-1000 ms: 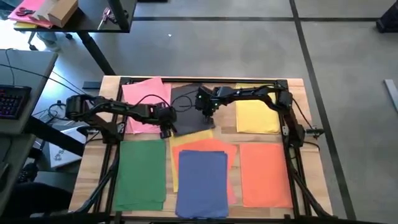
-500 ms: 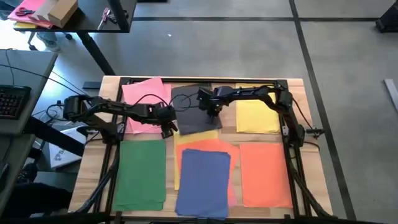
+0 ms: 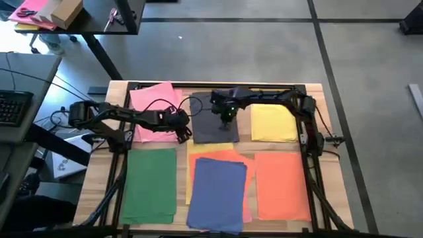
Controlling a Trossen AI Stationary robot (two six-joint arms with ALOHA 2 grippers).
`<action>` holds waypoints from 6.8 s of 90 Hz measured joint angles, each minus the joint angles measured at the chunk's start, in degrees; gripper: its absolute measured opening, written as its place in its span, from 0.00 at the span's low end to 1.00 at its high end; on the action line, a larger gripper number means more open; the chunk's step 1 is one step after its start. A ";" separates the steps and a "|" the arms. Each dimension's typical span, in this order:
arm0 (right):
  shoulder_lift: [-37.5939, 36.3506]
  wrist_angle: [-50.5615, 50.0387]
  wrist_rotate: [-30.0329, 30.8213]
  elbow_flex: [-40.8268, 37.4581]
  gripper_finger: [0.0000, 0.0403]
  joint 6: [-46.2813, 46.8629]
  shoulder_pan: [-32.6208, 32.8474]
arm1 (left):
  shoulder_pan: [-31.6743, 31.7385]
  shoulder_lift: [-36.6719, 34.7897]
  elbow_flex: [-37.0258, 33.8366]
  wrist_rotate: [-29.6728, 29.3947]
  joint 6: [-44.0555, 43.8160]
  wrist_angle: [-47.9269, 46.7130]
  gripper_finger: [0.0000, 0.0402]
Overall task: Organize paper
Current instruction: Adjust the stacked colored papers
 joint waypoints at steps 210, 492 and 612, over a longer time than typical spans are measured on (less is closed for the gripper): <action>-22.80 27.36 9.22 -29.31 0.00 12.00 9.25 | -15.23 -20.01 -8.39 -8.32 -31.47 -19.50 0.37; -22.69 28.85 13.91 -29.20 0.00 14.80 10.64 | -13.20 -19.28 -11.48 15.85 -27.95 -33.43 0.29; -22.65 28.85 13.89 -29.20 0.00 15.02 10.71 | -9.70 -19.39 -12.68 12.06 -42.15 -40.69 0.29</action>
